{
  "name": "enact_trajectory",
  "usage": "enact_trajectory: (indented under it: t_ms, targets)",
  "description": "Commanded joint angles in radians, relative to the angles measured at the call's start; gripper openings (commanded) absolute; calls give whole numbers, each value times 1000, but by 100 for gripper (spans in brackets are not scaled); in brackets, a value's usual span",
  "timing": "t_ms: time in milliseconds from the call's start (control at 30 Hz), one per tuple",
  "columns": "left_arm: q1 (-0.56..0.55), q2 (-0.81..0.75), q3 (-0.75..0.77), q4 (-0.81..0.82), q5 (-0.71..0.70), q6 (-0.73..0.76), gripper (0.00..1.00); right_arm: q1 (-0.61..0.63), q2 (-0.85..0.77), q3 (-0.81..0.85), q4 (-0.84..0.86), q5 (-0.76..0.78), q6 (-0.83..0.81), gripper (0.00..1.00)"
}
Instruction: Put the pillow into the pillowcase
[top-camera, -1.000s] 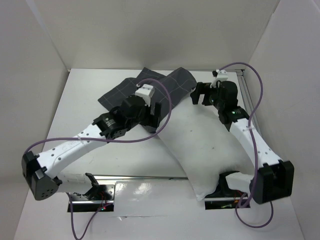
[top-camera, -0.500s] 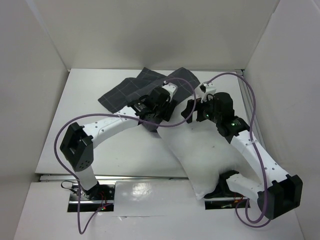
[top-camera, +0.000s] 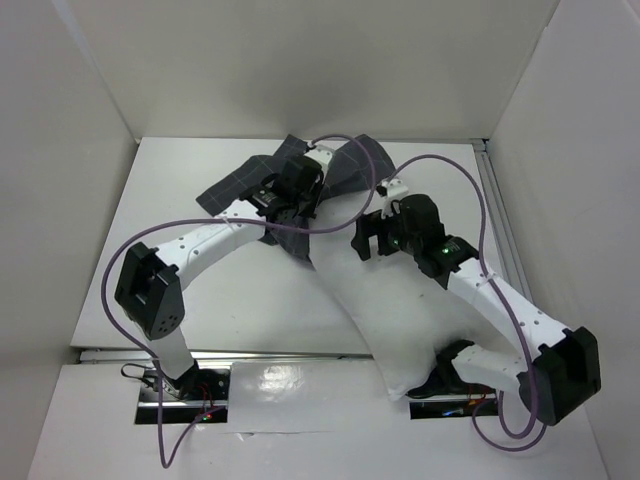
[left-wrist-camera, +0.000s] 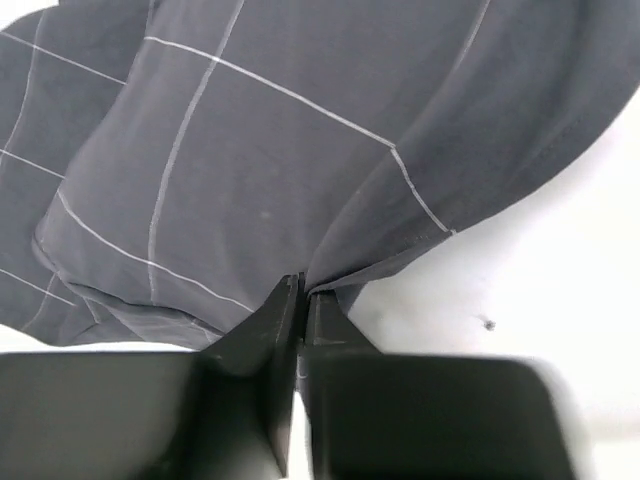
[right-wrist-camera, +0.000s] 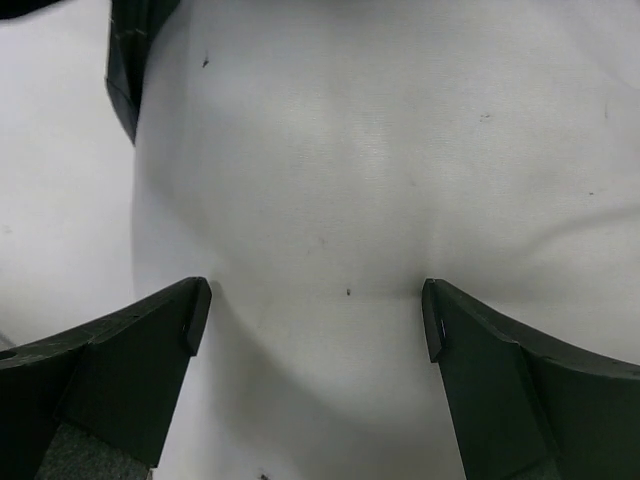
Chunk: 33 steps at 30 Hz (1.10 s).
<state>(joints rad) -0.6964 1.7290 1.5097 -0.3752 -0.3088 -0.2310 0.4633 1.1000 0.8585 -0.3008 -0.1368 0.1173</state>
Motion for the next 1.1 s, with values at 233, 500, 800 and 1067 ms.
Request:
enact_trajectory:
  t_ms: [233,500,800,1067]
  targets:
    - [-47,-78,9,62,117,56,0,141,301,-36,291,227,-38,86]
    - [-107,-216,-32,61,163,90,0,150,158,-85,799,316,56,0]
    - [-138,-367,-141,73,311,-14,0,150,52,-93,1112,284,126,0]
    - [-172,-382,-173,73,408,-76,0,342,389,-342,1797,336,213,0]
